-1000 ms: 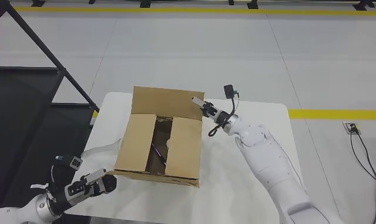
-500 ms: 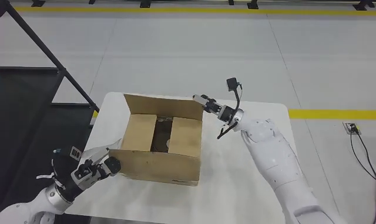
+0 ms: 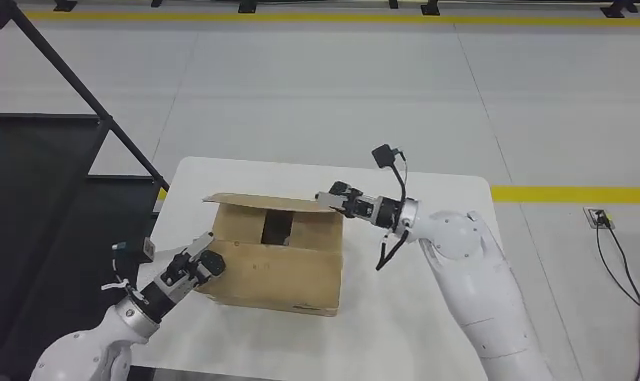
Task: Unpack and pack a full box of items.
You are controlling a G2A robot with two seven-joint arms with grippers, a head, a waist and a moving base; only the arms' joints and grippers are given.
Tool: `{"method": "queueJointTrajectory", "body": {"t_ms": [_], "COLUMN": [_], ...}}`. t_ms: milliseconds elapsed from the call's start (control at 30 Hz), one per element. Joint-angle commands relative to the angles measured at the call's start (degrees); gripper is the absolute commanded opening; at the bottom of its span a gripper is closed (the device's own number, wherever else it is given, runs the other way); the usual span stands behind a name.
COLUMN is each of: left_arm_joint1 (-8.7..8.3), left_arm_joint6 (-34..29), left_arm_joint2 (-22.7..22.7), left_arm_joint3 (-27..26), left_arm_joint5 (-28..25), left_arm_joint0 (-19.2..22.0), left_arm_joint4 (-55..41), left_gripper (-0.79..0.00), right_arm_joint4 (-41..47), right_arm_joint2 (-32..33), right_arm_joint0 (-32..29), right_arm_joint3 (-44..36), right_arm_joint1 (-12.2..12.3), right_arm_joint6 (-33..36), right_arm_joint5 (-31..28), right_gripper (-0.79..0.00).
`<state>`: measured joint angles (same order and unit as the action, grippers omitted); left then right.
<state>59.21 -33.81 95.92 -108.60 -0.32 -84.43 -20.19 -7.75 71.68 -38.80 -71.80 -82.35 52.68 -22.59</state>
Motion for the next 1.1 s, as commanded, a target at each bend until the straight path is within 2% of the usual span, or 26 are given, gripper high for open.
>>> {"method": "queueJointTrajectory", "body": {"t_ms": [0, 167, 467, 700, 1067], "left_arm_joint1": [0.11, 0.36, 0.84, 1.17, 1.45], "left_arm_joint6": [1.0, 2.6, 7.2, 8.7, 9.3], "left_arm_joint2": [-1.1, -3.4, -7.3, -9.2, -9.3], "left_arm_joint3": [0.1, 0.7, 2.1, 2.7, 2.9], "left_arm_joint5": [0.2, 0.7, 3.7, 3.9, 3.6], "left_arm_joint0": [0.7, 2.5, 5.3, 6.5, 6.7], "left_arm_joint4": [0.6, 1.5, 5.7, 7.1, 6.8], "left_gripper": [0.000, 0.000, 0.000, 0.000, 0.000], "right_arm_joint4": [-0.3, -1.0, 2.7, 6.9, 6.7], "right_arm_joint2": [-0.3, -1.3, -3.5, -5.3, -6.7], "right_arm_joint0": [-1.1, -2.5, -2.6, -1.7, -3.6], "right_arm_joint3": [-2.3, -4.4, -3.4, -2.0, -2.3], "right_arm_joint1": [0.3, 0.6, 0.4, 0.2, 0.7], "right_arm_joint6": [1.4, 2.3, 1.4, 2.8, 2.6], "right_arm_joint5": [3.9, 10.9, 17.1, 17.7, 19.2], "right_gripper": [0.000, 0.000, 0.000, 0.000, 0.000]}}
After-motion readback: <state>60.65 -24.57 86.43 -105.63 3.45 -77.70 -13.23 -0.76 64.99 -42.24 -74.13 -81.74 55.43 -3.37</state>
